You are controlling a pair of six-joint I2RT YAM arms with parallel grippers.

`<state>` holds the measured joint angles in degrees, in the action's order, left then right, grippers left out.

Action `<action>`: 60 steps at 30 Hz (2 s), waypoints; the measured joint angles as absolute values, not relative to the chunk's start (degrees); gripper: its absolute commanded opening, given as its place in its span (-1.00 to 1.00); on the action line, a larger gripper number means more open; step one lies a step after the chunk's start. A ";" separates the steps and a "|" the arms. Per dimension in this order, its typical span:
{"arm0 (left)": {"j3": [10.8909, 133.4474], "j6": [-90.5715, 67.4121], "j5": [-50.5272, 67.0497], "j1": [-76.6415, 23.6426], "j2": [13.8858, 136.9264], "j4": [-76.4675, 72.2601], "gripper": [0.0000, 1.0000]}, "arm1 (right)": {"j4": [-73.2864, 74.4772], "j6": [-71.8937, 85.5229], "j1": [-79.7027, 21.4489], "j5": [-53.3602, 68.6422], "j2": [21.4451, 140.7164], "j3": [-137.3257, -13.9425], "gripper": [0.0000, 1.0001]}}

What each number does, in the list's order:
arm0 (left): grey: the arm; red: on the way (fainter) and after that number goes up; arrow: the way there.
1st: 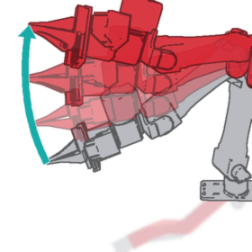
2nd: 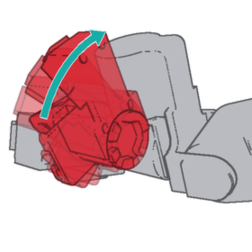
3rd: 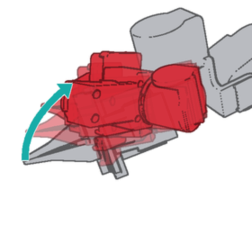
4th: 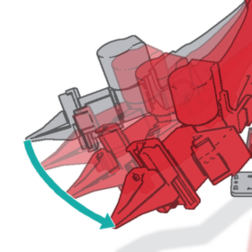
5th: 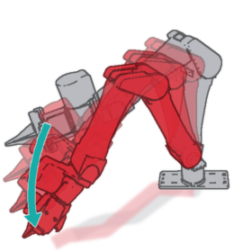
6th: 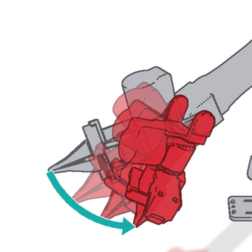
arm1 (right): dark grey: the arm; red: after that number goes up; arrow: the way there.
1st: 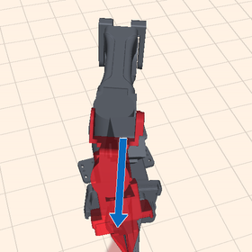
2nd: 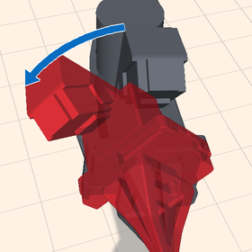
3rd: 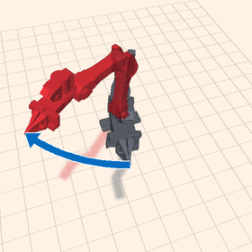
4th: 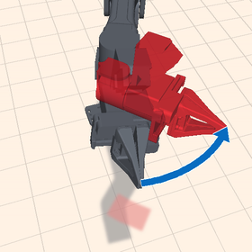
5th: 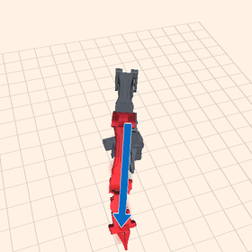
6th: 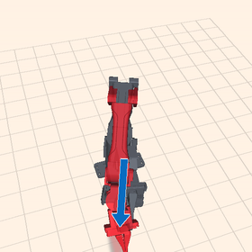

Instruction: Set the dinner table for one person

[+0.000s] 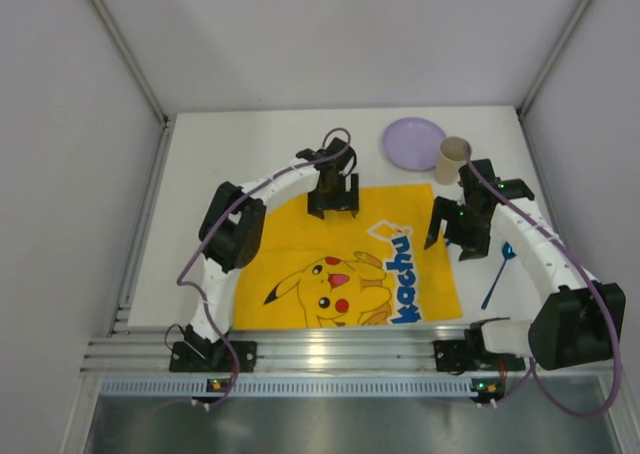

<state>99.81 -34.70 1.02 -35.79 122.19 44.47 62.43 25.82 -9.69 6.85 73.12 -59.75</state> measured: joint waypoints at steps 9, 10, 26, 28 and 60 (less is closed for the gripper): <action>103.09 -34.72 -1.54 -35.40 127.63 44.80 0.82 | 63.33 26.83 -9.69 5.65 73.10 -59.72 0.75; 103.68 -34.52 -1.87 -35.35 127.92 44.99 0.82 | 63.37 26.85 -9.69 5.61 73.10 -59.70 0.74; 114.24 -31.77 -5.65 -32.88 134.47 46.89 0.85 | 64.64 27.07 -9.67 2.59 73.12 -59.83 0.76; 114.30 -31.75 -5.65 -32.12 134.52 46.61 0.85 | 64.88 27.03 -9.56 2.11 73.25 -60.14 0.75; 98.72 -26.44 0.21 -31.90 107.63 47.22 0.96 | 51.68 31.11 7.64 -7.22 99.42 -75.64 0.32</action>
<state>98.72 -26.44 0.21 -31.90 107.63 47.22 51.68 31.11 7.64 -7.22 99.42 -75.64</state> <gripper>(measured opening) 0.983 0.667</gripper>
